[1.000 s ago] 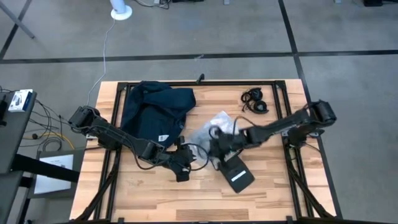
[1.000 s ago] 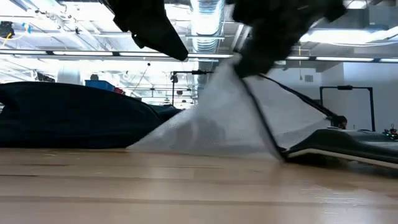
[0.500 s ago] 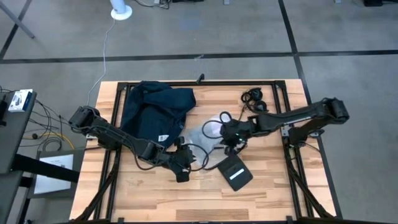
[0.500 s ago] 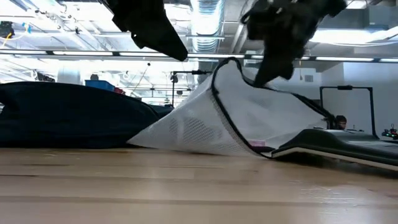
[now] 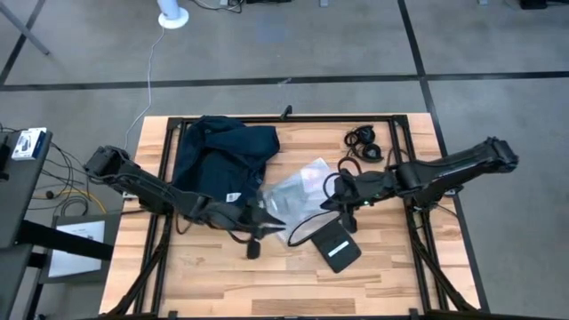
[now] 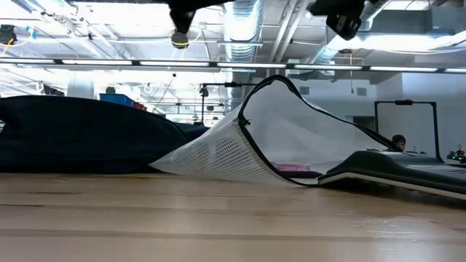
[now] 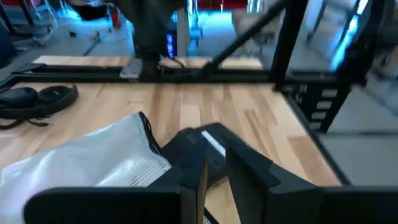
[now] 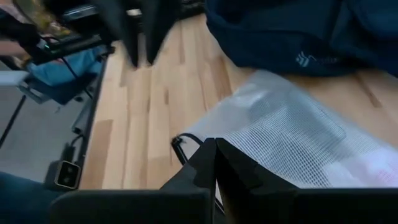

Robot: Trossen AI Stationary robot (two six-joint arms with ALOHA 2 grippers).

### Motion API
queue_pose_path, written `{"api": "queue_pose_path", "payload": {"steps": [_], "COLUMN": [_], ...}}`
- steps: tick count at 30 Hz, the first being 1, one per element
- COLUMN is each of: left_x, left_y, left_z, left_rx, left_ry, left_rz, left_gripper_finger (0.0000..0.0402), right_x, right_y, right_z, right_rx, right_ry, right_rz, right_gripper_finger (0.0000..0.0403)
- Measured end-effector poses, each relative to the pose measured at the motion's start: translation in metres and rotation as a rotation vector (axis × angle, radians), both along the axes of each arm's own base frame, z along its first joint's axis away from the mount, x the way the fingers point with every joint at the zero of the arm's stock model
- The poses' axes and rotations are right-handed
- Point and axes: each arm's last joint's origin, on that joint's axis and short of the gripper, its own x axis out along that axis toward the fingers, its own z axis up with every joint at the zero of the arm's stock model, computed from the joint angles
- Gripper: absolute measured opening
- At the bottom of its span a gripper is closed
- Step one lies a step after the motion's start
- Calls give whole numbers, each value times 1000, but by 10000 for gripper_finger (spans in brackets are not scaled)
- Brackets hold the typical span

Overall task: Unpack backpack
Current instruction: Remove the black pen from the white zip lock bag

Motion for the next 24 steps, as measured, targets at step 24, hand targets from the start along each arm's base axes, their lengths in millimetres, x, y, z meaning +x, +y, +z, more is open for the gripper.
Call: {"api": "queue_pose_path", "payload": {"steps": [24], "left_x": [-25], "left_y": [17], "left_z": [4], "left_rx": [-61], "left_ry": [-64], "left_rz": [88], "left_gripper_finger": [45], "right_x": [-1], "right_y": [0], "right_z": [1], "right_rx": [3], "right_ry": [-7], "right_rz": [1], "right_gripper_finger": [0]}}
